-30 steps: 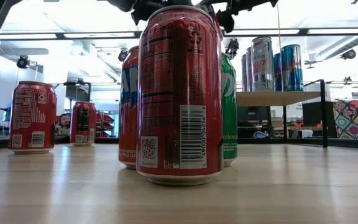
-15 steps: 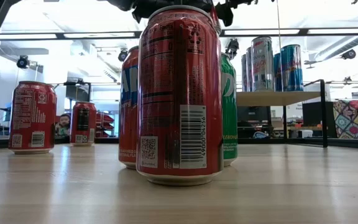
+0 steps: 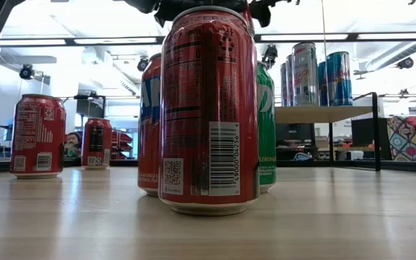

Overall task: Place canned beverage on shelf
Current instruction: Put the bottom red soda can on the shelf

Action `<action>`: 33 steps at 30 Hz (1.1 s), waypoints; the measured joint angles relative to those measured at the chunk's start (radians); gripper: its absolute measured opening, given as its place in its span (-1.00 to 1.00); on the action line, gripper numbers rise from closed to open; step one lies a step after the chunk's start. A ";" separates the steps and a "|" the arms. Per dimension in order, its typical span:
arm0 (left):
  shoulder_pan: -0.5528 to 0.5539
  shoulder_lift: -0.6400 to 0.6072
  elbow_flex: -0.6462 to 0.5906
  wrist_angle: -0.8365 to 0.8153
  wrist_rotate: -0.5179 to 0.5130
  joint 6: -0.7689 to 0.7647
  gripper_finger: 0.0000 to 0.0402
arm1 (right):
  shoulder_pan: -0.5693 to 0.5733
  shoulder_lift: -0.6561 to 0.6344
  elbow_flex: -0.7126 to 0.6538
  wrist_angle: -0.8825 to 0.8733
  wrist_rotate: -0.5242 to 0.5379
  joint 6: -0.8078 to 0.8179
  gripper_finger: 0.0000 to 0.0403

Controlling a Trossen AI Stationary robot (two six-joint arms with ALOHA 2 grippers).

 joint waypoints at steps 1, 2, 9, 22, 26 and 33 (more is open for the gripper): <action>0.000 0.000 0.000 0.002 0.000 0.000 0.56 | 0.000 -0.003 0.000 0.000 0.002 0.001 0.48; 0.000 0.000 0.000 0.004 0.000 -0.002 0.56 | 0.000 -0.005 0.000 0.000 0.003 0.002 0.48; -0.001 -0.001 0.001 -0.006 -0.002 -0.014 0.55 | 0.000 -0.019 0.000 -0.017 0.009 0.010 0.48; -0.008 -0.001 -0.002 -0.096 -0.172 0.025 0.55 | -0.005 -0.017 0.001 -0.082 0.064 0.042 0.78; -0.021 -0.001 -0.002 -0.160 -0.267 0.059 0.55 | -0.027 -0.019 0.001 -0.114 0.060 0.103 0.82; -0.059 -0.001 -0.002 -0.174 -0.383 0.116 0.55 | -0.074 -0.019 0.001 -0.254 0.032 0.172 0.83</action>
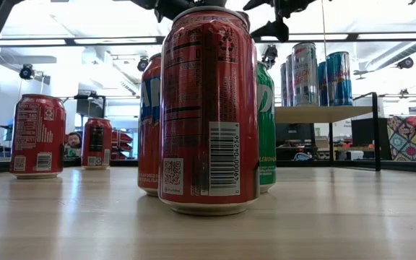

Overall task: Place canned beverage on shelf
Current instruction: Put the bottom red soda can on the shelf

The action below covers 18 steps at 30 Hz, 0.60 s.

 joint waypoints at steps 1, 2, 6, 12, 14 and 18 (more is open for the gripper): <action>-0.008 0.000 0.000 0.000 -0.017 0.015 0.55 | 0.001 0.000 0.000 -0.018 -0.003 -0.010 0.83; -0.015 0.000 0.000 0.000 -0.037 0.028 0.55 | 0.002 0.000 0.000 -0.033 -0.004 -0.018 0.83; -0.037 0.000 0.000 0.001 -0.152 0.052 0.55 | 0.020 0.001 0.005 -0.046 0.003 -0.023 0.83; -0.038 0.000 0.000 0.001 -0.216 0.011 0.55 | 0.044 0.012 0.062 -0.067 0.050 -0.068 0.83; -0.040 -0.001 0.000 0.001 -0.216 -0.013 0.55 | 0.049 0.026 0.079 -0.081 0.061 -0.091 0.83; -0.052 0.002 0.000 0.001 -0.205 -0.054 0.55 | 0.078 0.061 0.094 -0.081 0.120 -0.163 0.83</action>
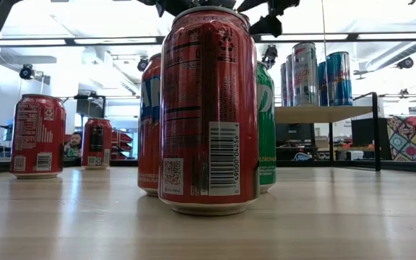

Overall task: Place canned beverage on shelf
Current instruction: Put the bottom red soda can on the shelf

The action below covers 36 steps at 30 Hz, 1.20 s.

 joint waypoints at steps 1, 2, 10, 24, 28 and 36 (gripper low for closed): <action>-0.003 0.001 0.000 -0.001 0.004 -0.002 0.55 | 0.010 0.011 0.004 -0.001 0.013 -0.024 0.83; -0.007 0.001 0.000 -0.006 0.004 -0.004 0.55 | 0.020 0.021 0.007 -0.001 0.028 -0.041 0.83; -0.018 0.004 0.001 -0.085 0.006 -0.017 0.55 | 0.044 0.051 0.030 0.003 0.092 -0.015 0.60; -0.018 0.003 0.003 -0.069 0.008 -0.017 0.54 | 0.049 0.066 0.024 -0.036 0.056 0.064 0.62; -0.018 -0.002 0.017 -0.047 0.004 0.004 0.54 | 0.050 0.068 0.021 -0.047 0.055 0.073 0.91; -0.017 -0.003 0.030 -0.052 0.002 0.000 0.54 | 0.051 0.065 0.032 -0.050 0.108 0.098 0.76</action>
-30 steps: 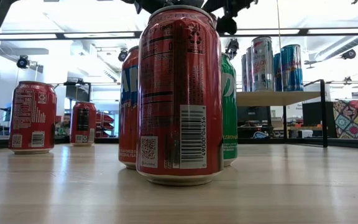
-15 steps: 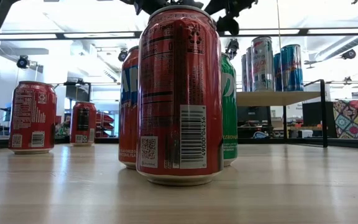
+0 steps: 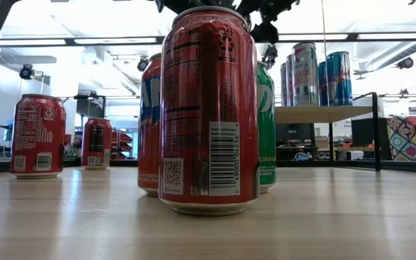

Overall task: Place canned beverage on shelf
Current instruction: Put the bottom red soda can on the shelf

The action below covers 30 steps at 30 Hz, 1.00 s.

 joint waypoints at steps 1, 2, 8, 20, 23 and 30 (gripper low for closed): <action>0.001 0.000 0.000 -0.003 0.000 0.000 0.54 | 0.000 0.000 0.002 0.001 0.001 0.000 0.71; 0.001 0.000 0.000 -0.006 0.000 -0.001 0.54 | 0.000 0.000 0.002 0.002 0.001 -0.001 0.66; 0.001 0.000 -0.001 -0.011 0.000 -0.026 0.56 | -0.001 0.000 0.002 -0.004 0.006 -0.010 0.42; 0.000 -0.002 0.108 -0.218 -0.020 -0.033 0.69 | -0.096 0.028 0.002 -0.121 0.327 -0.135 0.43; 0.001 0.001 0.137 -0.258 -0.024 -0.029 0.70 | -0.116 0.046 -0.010 -0.118 0.316 -0.151 0.43; 0.001 0.000 0.179 -0.283 -0.026 -0.026 0.70 | -0.129 0.064 -0.050 -0.105 0.295 -0.151 0.44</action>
